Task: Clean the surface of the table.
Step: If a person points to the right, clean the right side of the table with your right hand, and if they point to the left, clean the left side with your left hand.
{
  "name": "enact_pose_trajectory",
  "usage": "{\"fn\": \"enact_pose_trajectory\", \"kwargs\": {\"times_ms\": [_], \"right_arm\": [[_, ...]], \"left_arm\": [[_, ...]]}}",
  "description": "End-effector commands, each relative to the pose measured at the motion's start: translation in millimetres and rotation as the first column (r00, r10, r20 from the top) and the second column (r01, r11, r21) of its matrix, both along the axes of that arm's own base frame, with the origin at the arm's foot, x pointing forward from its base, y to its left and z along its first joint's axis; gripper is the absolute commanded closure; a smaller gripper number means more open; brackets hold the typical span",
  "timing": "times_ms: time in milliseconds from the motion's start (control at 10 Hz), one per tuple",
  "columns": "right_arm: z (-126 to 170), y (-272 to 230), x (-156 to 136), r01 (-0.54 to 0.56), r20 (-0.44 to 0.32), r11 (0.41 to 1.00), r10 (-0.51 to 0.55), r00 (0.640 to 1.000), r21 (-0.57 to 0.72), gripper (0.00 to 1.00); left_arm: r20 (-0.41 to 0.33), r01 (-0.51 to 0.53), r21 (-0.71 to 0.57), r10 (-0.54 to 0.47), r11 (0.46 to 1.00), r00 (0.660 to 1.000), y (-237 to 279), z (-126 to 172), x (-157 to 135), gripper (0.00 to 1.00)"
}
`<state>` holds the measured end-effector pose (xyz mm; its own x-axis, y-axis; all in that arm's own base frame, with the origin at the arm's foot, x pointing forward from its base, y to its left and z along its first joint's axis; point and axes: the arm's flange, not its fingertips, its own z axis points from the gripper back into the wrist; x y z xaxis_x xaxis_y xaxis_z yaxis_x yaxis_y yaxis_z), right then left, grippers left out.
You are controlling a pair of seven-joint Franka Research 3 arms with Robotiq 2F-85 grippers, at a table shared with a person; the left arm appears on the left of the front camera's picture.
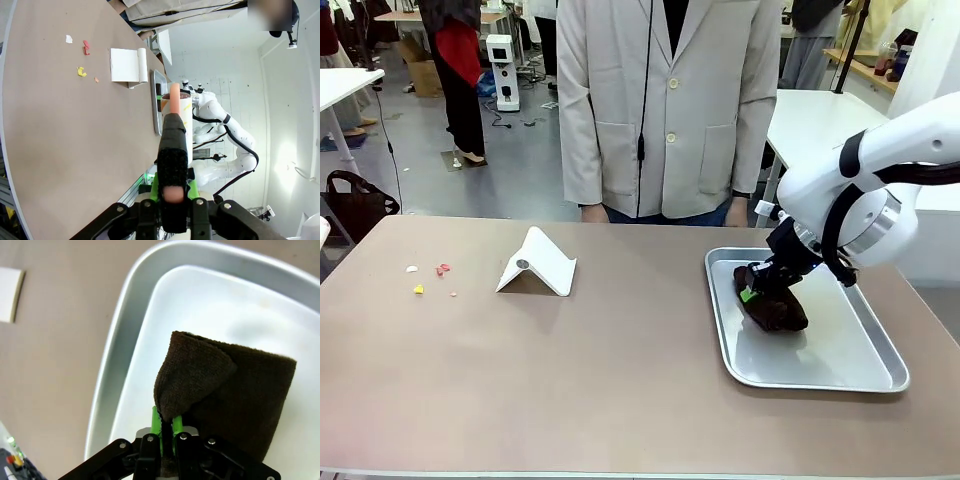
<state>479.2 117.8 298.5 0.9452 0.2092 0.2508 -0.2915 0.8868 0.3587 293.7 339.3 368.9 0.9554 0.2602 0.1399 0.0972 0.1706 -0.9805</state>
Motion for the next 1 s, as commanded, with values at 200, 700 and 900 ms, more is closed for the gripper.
{"fn": "enact_pose_trajectory", "kwargs": {"times_ms": [200, 700, 900], "right_arm": [[-8.8, -32.1, 23.7, 0.148, -0.005, 0.989, -0.148, 0.989, 0.002, 0.91], [-2.2, -89.9, 22.7, 0.248, -0.033, 0.969, -0.247, 0.968, 0.003, 0.91], [2.2, -106.1, 13.5, 0.227, -0.062, 0.974, -0.228, 0.972, -0.016, 0.91]], "left_arm": [[-0.011, 0.002, 0.002, -0.002, 1.000, 1.000, -2.4, 4.2, -1.8, 1.00], [-0.011, 0.002, 0.002, -0.002, 1.000, 1.000, -2.4, 4.2, -1.8, 1.00], [-0.011, 0.002, 0.002, -0.002, 1.000, 1.000, -2.4, 4.2, -1.8, 1.00]]}}
